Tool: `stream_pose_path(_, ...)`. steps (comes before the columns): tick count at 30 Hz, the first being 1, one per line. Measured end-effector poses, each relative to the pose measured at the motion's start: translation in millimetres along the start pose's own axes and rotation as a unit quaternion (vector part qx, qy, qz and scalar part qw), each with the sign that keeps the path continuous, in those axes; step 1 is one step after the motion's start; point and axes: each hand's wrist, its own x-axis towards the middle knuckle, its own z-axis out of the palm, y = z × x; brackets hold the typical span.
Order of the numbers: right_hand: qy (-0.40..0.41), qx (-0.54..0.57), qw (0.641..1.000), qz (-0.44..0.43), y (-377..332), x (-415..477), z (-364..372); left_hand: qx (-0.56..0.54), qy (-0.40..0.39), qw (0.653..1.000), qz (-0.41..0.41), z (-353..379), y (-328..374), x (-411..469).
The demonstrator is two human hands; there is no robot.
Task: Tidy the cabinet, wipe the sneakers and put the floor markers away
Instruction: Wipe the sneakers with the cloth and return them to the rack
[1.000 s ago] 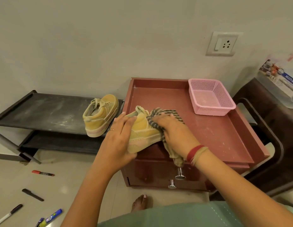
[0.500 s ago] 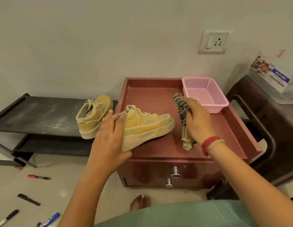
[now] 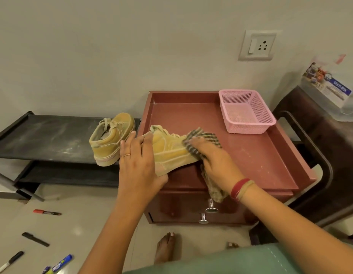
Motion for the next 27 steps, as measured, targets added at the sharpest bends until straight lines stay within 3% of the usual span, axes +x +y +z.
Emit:
stream_pose_path(3, -0.044, -0.001, 0.998, -0.054, 0.8, -5.9, 6.0, -0.048, -0.006, 0.999, -0.019, -2.3, -4.0, 2.2)
stream_pose_path(6, 0.029, 0.024, 0.999, 0.036, 12.8, 2.7, -3.1, -0.079, -0.016, 0.996, -0.025, -6.4, -8.4, 3.6)
stream_pose_path(10, -0.028, 0.016, 0.998, -0.056, 0.6, -6.9, 5.2, -0.107, -0.034, 0.993, -0.022, -10.8, -17.0, 5.8)
stream_pose_path(15, 0.052, 0.061, 0.995, 0.065, 16.2, 3.7, -3.2, -0.120, -0.036, 0.992, -0.004, -12.7, -19.2, 4.9)
stream_pose_path(19, -0.013, 0.061, 0.997, -0.037, -4.2, -9.1, 3.7, -0.108, -0.026, 0.993, 0.041, -13.5, -20.7, 2.0)
stream_pose_path(24, 0.017, 0.075, 0.994, 0.078, 19.3, 2.9, -0.2, -0.011, -0.011, 0.993, 0.116, -17.5, -22.1, 5.8)
stream_pose_path(27, 0.022, 0.106, 0.989, 0.096, 15.3, 4.5, 1.8, 0.004, -0.012, 0.996, 0.086, -19.8, -29.4, 7.7)
